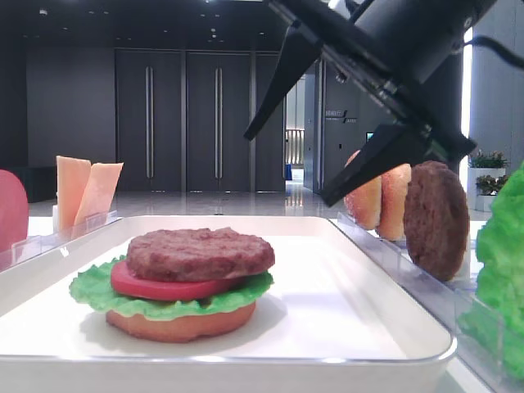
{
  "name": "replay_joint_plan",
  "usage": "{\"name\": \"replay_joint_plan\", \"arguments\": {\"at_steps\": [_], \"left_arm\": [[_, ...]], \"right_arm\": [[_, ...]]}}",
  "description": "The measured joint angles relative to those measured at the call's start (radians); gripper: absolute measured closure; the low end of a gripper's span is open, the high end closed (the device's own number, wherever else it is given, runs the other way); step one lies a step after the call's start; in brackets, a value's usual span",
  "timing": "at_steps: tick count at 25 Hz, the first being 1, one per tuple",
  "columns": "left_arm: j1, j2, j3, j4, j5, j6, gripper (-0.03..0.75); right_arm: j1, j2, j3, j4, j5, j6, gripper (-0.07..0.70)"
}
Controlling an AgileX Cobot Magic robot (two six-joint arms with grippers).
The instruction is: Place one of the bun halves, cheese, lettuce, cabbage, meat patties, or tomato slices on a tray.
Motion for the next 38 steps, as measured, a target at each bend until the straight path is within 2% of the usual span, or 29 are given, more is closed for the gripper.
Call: {"name": "replay_joint_plan", "arguments": {"at_steps": [9, 17, 21, 28, 33, 38], "left_arm": [[0.000, 0.000, 0.000, 0.000, 0.000, 0.000, 0.181], [0.000, 0.000, 0.000, -0.001, 0.000, 0.000, 0.181], [0.000, 0.000, 0.000, -0.001, 0.000, 0.000, 0.181], [0.000, 0.000, 0.000, -0.001, 0.000, 0.000, 0.181], [0.000, 0.000, 0.000, -0.001, 0.000, 0.000, 0.181], [0.000, 0.000, 0.000, -0.001, 0.000, 0.000, 0.181]], "right_arm": [[0.000, -0.083, -0.123, -0.407, 0.105, 0.379, 0.134], [0.000, -0.109, -0.233, -0.761, 0.293, 0.623, 0.134], [0.000, -0.109, -0.280, -0.858, 0.376, 0.655, 0.134], [-0.011, -0.109, -0.309, -0.931, 0.457, 0.660, 0.136], [-0.094, -0.109, -0.311, -0.943, 0.503, 0.612, 0.156], [-0.219, -0.109, -0.311, -0.944, 0.509, 0.528, 0.165]]}}
